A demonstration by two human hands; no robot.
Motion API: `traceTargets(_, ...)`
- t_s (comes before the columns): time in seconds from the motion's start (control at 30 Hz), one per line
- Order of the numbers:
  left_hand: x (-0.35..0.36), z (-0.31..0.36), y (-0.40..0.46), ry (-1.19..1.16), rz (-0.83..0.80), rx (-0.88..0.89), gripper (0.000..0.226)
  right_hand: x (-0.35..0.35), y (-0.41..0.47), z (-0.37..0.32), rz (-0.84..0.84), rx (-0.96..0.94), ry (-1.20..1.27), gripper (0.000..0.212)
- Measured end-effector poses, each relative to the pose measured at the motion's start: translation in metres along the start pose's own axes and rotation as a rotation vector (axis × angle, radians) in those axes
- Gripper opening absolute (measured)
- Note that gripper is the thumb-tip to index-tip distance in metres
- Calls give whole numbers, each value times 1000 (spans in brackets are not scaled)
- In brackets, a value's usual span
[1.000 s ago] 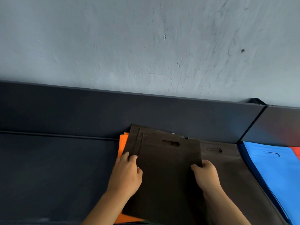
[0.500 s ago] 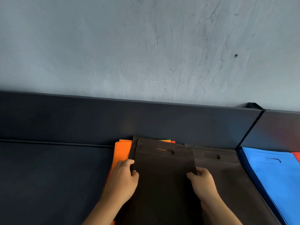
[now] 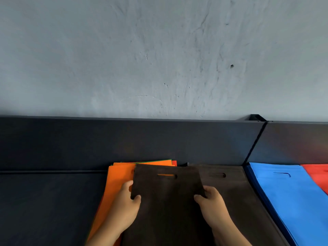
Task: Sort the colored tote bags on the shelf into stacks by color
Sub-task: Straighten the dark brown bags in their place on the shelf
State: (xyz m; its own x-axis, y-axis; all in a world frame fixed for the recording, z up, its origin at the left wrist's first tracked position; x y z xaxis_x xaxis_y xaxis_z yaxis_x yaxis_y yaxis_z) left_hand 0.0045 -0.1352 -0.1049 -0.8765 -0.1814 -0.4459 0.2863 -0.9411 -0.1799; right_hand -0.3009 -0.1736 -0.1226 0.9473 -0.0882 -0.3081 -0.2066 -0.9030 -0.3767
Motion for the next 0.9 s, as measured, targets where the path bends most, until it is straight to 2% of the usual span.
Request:
traceTargets(0.13,24,15,2,6,-20,31,52,-31,6,-2,-15,5,27,30)
traceTargets(0.37,84,49,-6,79,-92,65,60,-100,19,3,113,20,-24,41)
traceTargets(0.57,132,75,-12,128,-113,80,55,-153,28,2,194,-51,-154,49)
traceTargets(0.77,172,90,-19,188,-158,98,50,-181,41,3,176,-39,-273,62)
traceTargets(0.9,187,91,-19,230,-159,89,51,-184,49,9,120,-22,-404,53)
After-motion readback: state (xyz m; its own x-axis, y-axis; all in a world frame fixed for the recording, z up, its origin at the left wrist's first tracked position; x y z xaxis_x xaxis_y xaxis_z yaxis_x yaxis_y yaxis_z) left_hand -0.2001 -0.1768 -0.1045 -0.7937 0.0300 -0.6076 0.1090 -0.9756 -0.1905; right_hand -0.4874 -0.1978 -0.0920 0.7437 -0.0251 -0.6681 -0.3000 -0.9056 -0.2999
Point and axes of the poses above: each hand's wrist, its own y-axis towards the middle knuckle, its own x-axis out of the palm, z = x × y, the point moved 7 cm from there along y, towards the middle knuckle, and after that the axes turned 3 degrees about x, right-handed, at the moved point
